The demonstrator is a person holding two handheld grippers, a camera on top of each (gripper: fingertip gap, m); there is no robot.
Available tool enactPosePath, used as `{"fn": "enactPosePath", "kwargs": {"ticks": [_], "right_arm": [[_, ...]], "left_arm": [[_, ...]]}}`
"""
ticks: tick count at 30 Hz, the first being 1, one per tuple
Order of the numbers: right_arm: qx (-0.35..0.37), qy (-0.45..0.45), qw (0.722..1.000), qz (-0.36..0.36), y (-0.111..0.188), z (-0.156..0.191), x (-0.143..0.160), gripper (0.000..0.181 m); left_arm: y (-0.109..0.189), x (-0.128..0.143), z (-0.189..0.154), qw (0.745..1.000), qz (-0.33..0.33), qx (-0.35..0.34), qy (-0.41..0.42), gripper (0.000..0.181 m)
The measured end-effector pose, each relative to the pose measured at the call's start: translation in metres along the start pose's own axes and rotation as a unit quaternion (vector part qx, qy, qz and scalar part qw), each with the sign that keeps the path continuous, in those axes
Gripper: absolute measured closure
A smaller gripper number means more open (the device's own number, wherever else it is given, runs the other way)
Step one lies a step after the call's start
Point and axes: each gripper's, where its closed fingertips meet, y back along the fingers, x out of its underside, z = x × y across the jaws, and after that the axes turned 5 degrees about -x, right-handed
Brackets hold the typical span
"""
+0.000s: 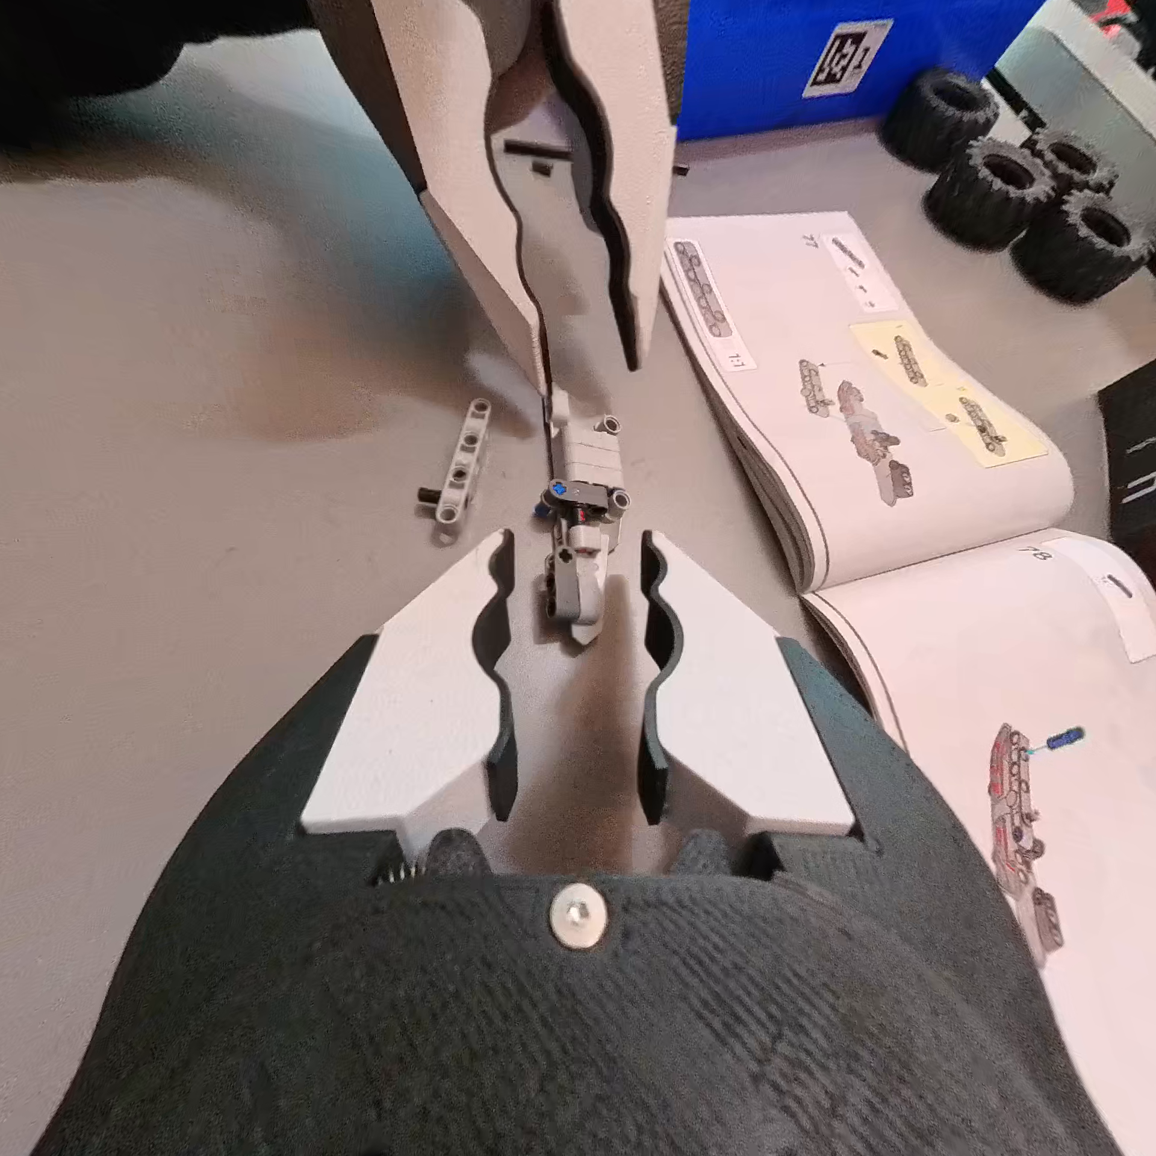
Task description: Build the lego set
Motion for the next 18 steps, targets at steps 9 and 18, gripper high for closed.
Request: {"fn": "enactPosePath", "kwargs": {"ticks": [9,18], "right_arm": [[0.014,0.027,0.999,0.019,-0.008,0.001,0.005,0.165],[0.065,0.080,0.995,0.007,0.008,0.013,-0.011,0.164]], "left_arm": [[-0.016,0.007,-0.006,1.000,0.003,0.011,-0.015,0.158],[0.001,-0.011,-0.014,0.994,-0.077,-0.015,-0.077,0.161]]}}
